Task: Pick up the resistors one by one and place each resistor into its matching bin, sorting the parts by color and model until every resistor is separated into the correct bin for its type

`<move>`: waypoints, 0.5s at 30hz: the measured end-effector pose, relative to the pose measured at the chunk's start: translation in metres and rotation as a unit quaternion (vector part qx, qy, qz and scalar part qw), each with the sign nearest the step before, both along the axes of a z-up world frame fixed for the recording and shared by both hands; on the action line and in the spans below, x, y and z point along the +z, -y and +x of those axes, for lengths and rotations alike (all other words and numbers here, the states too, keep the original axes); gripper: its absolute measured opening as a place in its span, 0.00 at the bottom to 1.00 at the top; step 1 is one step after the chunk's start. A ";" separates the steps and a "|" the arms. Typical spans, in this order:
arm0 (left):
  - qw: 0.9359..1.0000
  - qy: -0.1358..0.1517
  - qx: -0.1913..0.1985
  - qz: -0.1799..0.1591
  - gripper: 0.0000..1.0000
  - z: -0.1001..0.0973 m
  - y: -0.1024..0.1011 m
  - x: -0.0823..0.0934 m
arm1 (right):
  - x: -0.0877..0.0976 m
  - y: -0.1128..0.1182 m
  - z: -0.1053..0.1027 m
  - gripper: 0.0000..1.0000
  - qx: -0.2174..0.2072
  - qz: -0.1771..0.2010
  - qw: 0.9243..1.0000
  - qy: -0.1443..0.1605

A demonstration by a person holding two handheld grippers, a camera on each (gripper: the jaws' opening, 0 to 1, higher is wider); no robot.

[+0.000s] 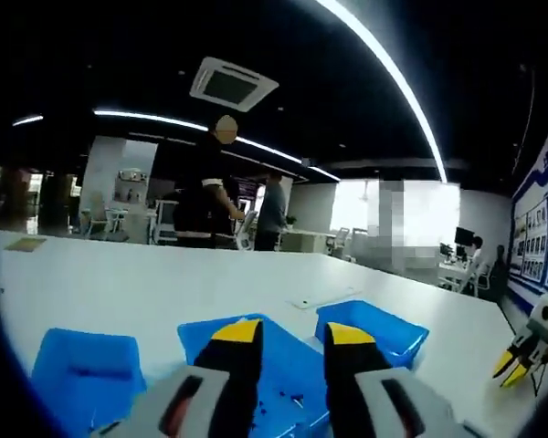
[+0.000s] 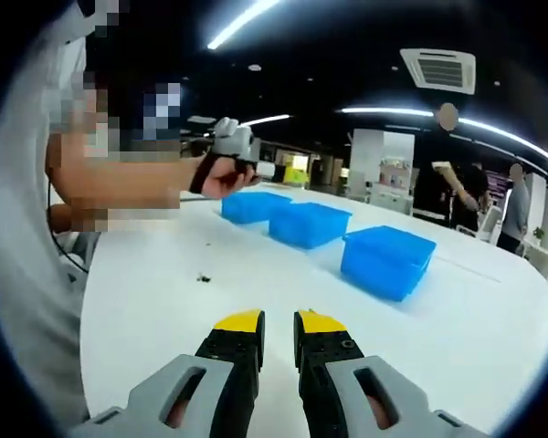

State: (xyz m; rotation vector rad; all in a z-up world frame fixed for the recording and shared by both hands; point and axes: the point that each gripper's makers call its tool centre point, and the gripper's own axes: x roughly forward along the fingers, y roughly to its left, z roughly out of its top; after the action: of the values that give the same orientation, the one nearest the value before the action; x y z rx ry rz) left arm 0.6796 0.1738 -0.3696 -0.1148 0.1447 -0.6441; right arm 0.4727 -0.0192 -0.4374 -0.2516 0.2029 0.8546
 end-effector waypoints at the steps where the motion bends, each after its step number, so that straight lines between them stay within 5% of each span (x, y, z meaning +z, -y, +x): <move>1: 1.000 0.002 -0.003 -0.003 0.27 -0.001 0.001 0.002 | 0.000 0.000 0.000 0.16 0.000 0.000 1.000 0.000; 15: 0.999 0.038 -0.019 -0.006 0.21 -0.026 -0.003 0.037 | 0.006 0.000 -0.005 0.16 -0.005 -0.003 1.000 0.006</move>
State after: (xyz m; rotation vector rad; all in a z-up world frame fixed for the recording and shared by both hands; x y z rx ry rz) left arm 0.6541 0.1772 -0.3328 -0.0990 0.0692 -0.6868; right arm 0.4675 -0.0191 -0.4318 -0.2606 0.1958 0.8422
